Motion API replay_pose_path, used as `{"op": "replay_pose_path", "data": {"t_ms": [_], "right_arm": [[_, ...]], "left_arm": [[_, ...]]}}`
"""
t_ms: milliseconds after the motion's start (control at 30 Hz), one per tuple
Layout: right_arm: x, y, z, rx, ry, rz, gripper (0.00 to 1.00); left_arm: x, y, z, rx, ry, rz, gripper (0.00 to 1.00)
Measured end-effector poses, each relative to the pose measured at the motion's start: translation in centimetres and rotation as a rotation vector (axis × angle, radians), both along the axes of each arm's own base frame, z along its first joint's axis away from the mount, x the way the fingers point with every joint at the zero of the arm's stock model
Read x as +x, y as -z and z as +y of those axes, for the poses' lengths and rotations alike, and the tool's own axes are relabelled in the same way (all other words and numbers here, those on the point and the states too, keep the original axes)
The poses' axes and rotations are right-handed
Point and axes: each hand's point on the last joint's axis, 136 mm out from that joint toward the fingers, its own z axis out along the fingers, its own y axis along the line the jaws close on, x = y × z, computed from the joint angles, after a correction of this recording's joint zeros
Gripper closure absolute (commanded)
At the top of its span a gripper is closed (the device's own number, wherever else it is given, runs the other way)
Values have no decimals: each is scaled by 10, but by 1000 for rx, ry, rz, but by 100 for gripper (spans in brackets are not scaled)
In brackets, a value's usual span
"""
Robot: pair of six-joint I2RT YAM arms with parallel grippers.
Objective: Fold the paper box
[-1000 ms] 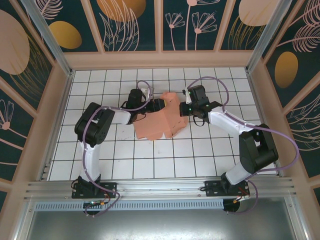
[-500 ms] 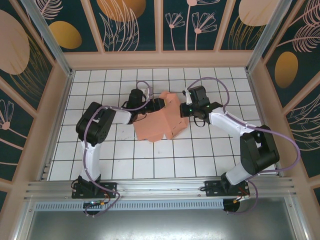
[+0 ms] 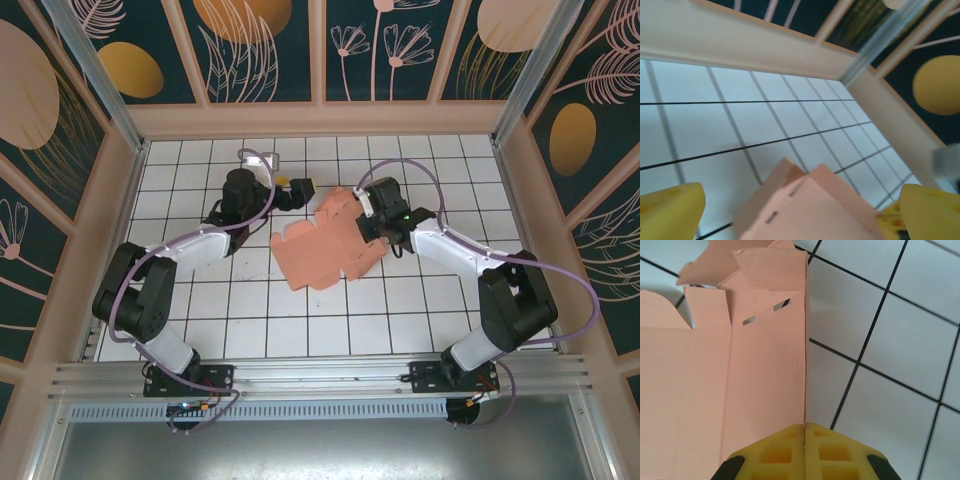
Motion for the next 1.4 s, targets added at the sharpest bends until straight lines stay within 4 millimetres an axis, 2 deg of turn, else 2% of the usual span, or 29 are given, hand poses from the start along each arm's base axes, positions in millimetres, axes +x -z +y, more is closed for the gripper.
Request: {"op": "replay_pose_path", "data": {"t_ms": [200,367,567,733,833,933,1000,1200,1267,1400], "right_arm": [[13,-10,2,-118,-64,-70,100],[23,-25,10,-219,-102,-136,100],[13,-30,30,-399,-199,-221,100],[14,-22,32,-460,-226,-227,100],[20,-18,26,-472,-211,-214,100],[24,-15,22,-478,-199,-206,100],[26,-15,21,-477,-194,-206,100],[27,-16,25,-468,-220,-215,100],[26,-17,29,-451,-241,-226,100],[22,-21,32,-429,-270,-242,100]], "left_arm": [[17,26,55,34,-128,58,1],[15,35,58,87,-120,64,1],[16,36,57,125,-105,32,2],[14,46,51,127,-66,50,17],[9,47,43,69,-28,77,37],[-2,54,30,-23,24,143,47],[-13,67,17,-67,62,218,54],[-39,103,-21,-93,144,375,60],[-38,119,-23,-94,133,432,64],[-37,148,-21,-111,96,532,65]]}}
